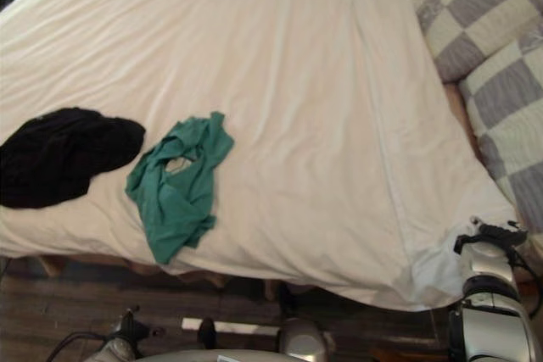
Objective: Tidy up the quilt and then pick up the clothes from the bed and put them into the laundry hamper.
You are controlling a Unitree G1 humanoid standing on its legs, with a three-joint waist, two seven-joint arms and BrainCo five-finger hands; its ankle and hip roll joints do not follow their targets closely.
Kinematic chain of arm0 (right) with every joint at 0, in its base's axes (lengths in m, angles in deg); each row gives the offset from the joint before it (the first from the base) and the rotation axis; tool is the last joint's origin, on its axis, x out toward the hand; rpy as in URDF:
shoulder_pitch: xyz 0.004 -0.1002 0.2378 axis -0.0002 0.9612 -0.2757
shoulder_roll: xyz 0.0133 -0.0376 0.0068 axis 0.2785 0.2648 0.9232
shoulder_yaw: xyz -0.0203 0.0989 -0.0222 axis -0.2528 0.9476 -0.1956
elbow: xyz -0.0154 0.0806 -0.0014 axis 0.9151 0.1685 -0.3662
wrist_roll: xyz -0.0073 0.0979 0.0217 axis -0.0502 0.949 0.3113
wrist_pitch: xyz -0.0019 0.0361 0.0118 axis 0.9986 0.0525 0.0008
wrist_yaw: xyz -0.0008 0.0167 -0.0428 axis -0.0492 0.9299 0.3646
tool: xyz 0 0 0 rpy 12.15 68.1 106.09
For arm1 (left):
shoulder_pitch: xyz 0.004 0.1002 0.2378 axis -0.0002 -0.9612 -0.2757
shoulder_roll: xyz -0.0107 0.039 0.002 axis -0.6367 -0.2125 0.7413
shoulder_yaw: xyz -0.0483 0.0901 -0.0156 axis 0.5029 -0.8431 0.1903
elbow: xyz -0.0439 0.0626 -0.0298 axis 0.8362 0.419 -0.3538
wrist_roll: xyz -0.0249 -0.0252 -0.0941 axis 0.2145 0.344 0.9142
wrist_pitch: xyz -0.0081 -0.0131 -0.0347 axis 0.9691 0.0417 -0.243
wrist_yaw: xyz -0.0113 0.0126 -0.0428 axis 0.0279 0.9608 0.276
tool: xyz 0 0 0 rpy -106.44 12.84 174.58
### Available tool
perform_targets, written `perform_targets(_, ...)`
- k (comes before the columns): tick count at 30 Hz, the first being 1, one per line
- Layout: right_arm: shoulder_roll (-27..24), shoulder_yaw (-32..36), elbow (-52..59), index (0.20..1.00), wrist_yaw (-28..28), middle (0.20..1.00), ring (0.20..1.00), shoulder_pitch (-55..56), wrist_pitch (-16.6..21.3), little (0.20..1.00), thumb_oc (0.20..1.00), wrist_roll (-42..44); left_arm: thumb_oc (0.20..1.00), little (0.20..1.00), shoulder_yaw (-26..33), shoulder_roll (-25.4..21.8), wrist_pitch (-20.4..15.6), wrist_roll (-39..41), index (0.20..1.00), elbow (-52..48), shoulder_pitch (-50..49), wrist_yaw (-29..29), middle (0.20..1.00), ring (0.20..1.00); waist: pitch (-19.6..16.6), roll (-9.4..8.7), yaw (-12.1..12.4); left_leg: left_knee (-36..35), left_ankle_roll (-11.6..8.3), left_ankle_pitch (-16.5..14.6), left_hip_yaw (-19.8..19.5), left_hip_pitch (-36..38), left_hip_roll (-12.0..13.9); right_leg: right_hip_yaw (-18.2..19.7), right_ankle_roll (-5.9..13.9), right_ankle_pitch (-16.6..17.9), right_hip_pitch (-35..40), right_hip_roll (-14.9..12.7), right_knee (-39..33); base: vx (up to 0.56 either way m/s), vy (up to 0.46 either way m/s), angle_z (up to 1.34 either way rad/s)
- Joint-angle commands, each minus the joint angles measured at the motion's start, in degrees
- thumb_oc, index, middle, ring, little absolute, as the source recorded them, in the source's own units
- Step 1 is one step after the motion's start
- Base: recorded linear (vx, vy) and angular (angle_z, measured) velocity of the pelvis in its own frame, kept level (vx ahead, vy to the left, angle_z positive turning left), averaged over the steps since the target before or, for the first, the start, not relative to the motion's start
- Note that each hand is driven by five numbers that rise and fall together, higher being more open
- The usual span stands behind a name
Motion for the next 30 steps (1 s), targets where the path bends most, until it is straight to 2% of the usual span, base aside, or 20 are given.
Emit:
perform_targets(1,-1.4,-0.6,3.3,1.000,-7.7,1.000,1.000,-4.0,2.8,1.000,1.000,2.1,1.000,1.000,-2.0,0.4,0.3,3.0,1.000,3.6,1.0,-2.4,1.000,1.000,0.0,-0.57,2.4,1.6,-2.55,-2.4,0.4,-1.6,2.0,0.6,8.07,-9.2,1.1,-6.2,5.6,0.07,0.077,-0.24)
perform_targets(2,-1.8,-1.2,7.7,1.000,-11.6,1.000,1.000,-4.7,1.3,1.000,1.000,-3.2,1.000,1.000,-2.4,1.2,0.0,3.0,1.000,3.1,0.6,-3.1,1.000,1.000,-0.1,-0.23,2.2,1.5,-2.44,-2.6,0.8,-1.0,1.7,1.0,8.28,-8.9,1.3,-6.5,5.4,0.04,0.056,-0.23)
perform_targets(4,-2.2,-1.3,10.0,1.000,-13.8,1.000,1.000,-4.8,0.5,1.000,1.000,-6.1,1.000,1.000,-2.8,1.5,-0.2,2.8,1.000,2.9,0.4,-3.5,1.000,1.000,-0.1,-0.08,2.0,1.4,-2.38,-2.8,1.2,-0.6,1.6,1.3,8.37,-8.8,1.4,-6.7,5.3,0.01,0.046,-0.27)
perform_targets(5,-4.0,-0.7,15.7,1.000,-17.4,1.000,1.000,-5.1,0.1,1.000,1.000,-11.0,1.000,1.000,-3.1,2.1,-0.3,2.6,1.000,3.0,0.3,-4.1,1.000,1.000,0.0,0.02,1.6,1.4,-2.33,-2.3,1.5,-0.5,1.4,1.6,8.39,-8.2,1.1,-7.0,5.5,0.02,0.037,-0.16)
perform_targets(7,-4.5,-0.1,22.2,1.000,-18.6,1.000,1.000,-4.4,-0.4,1.000,1.000,-14.1,1.000,1.000,-2.8,2.4,0.1,2.4,1.000,3.2,0.1,-4.3,1.000,1.000,0.1,0.05,1.2,1.4,-2.29,-2.2,1.7,-0.6,1.4,1.8,8.40,-8.2,0.9,-7.1,5.6,0.00,0.028,-0.06)
perform_targets(8,-5.4,2.6,32.3,1.000,-19.6,1.000,1.000,-2.1,0.7,1.000,1.000,-18.1,1.000,1.000,-1.8,2.9,0.6,2.1,1.000,3.3,-0.6,-4.6,1.000,1.000,0.2,0.20,0.5,1.5,-2.13,-2.4,1.8,-0.5,1.3,2.2,8.40,-8.3,0.6,-7.2,5.8,-0.03,0.007,-0.09)
perform_targets(11,-7.0,4.3,38.9,1.000,-19.2,1.000,1.000,-1.6,1.3,1.000,1.000,-21.4,1.000,1.000,-0.8,2.5,0.9,1.2,1.000,3.4,-1.3,-3.7,1.000,1.000,0.5,0.22,0.6,1.7,-2.07,-2.6,1.8,-0.5,1.3,2.4,8.32,-8.5,0.3,-7.1,6.1,0.02,-0.009,0.00)
perform_targets(12,-7.8,4.1,40.3,0.426,-18.3,0.426,0.426,-1.7,1.0,0.426,0.426,-22.9,1.000,1.000,-0.6,2.3,1.0,0.9,1.000,3.3,-1.4,-3.2,1.000,1.000,0.7,0.21,0.7,1.9,-2.12,-2.7,1.8,-0.6,1.4,2.4,8.31,-8.7,0.1,-7.0,6.5,0.04,-0.026,0.03)
perform_targets(13,-8.7,3.2,40.9,0.200,-17.3,0.200,0.200,-2.0,0.7,0.200,0.200,-24.2,1.000,1.000,-0.4,2.0,0.9,0.7,1.000,3.4,-1.3,-3.0,1.000,1.000,0.9,0.22,0.9,1.9,-2.13,-3.2,1.8,-0.4,1.5,2.4,8.42,-9.3,0.1,-6.9,6.5,0.02,-0.029,0.04)
perform_targets(15,-9.4,2.2,42.0,0.200,-16.3,0.200,0.200,-3.0,0.4,0.200,0.200,-25.4,1.000,1.000,-0.2,1.7,0.9,0.4,1.000,3.4,-1.1,-2.8,1.000,1.000,1.5,0.34,0.9,2.3,-2.20,-3.2,1.8,-0.8,1.6,2.6,8.38,-9.5,-0.5,-6.8,7.1,-0.04,-0.020,0.01)
perform_targets(19,-11.7,-4.3,39.7,0.200,-13.5,0.200,0.200,-10.3,-0.6,0.200,0.200,-26.0,1.000,1.000,-2.1,0.2,0.0,1.8,1.000,1.7,1.2,-2.7,1.000,1.000,6.3,1.00,2.0,5.6,-2.47,-2.7,1.0,-6.1,1.5,3.3,7.93,-9.6,-4.7,-6.5,9.1,-0.13,-0.054,-0.05)
perform_targets(20,-11.9,-4.9,39.0,0.200,-13.5,0.200,0.200,-11.3,-0.4,0.200,0.200,-25.9,1.000,1.000,-1.9,0.4,0.0,1.9,1.000,1.7,1.4,-2.7,1.000,1.000,6.3,1.10,1.8,6.1,-2.47,-2.8,0.9,-6.7,1.5,3.4,7.90,-9.6,-5.2,-6.5,9.4,-0.16,-0.044,-0.02)
perform_targets(22,-14.0,-8.8,32.4,0.200,-13.5,0.200,0.200,-18.0,-0.5,0.200,0.200,-23.6,1.000,1.000,-3.4,-0.7,-1.2,3.3,1.000,1.0,3.2,-3.0,1.000,1.000,9.0,1.88,2.3,8.5,-2.74,-2.7,0.6,-10.0,1.2,3.7,7.72,-9.7,-8.1,-6.5,11.2,-0.16,-0.038,0.13)
perform_targets(24,-15.1,-11.7,24.0,0.200,-14.5,0.200,0.200,-23.7,-0.6,0.200,0.200,-20.1,1.000,1.000,-5.0,-1.3,-2.2,5.6,1.000,-1.0,4.6,-3.6,1.000,1.000,12.1,3.41,2.4,11.1,-3.13,-2.4,1.2,-14.6,0.8,3.8,7.49,-10.0,-11.9,-6.5,13.6,-0.19,-0.015,0.13)
perform_targets(27,-13.6,-11.3,20.4,0.200,-16.6,0.200,0.200,-24.6,0.4,0.200,0.200,-17.3,1.000,1.000,-5.6,-0.5,-2.2,7.5,1.000,-1.7,6.1,-4.7,1.000,1.000,15.3,4.74,1.7,13.4,-3.37,-2.4,1.8,-18.4,0.7,4.2,7.45,-10.0,-15.8,-6.6,15.3,-0.16,0.002,0.03)
perform_targets(30,-11.3,-12.2,19.5,0.200,-17.7,0.200,0.200,-20.4,-1.2,0.200,0.200,-23.2,1.000,1.000,-4.6,0.4,-1.9,8.3,1.000,-0.9,7.3,-5.1,1.000,1.000,17.8,5.60,1.2,15.8,-3.23,-2.7,2.2,-21.5,0.1,5.2,7.35,-9.8,-19.5,-6.3,17.0,-0.11,0.020,-0.05)
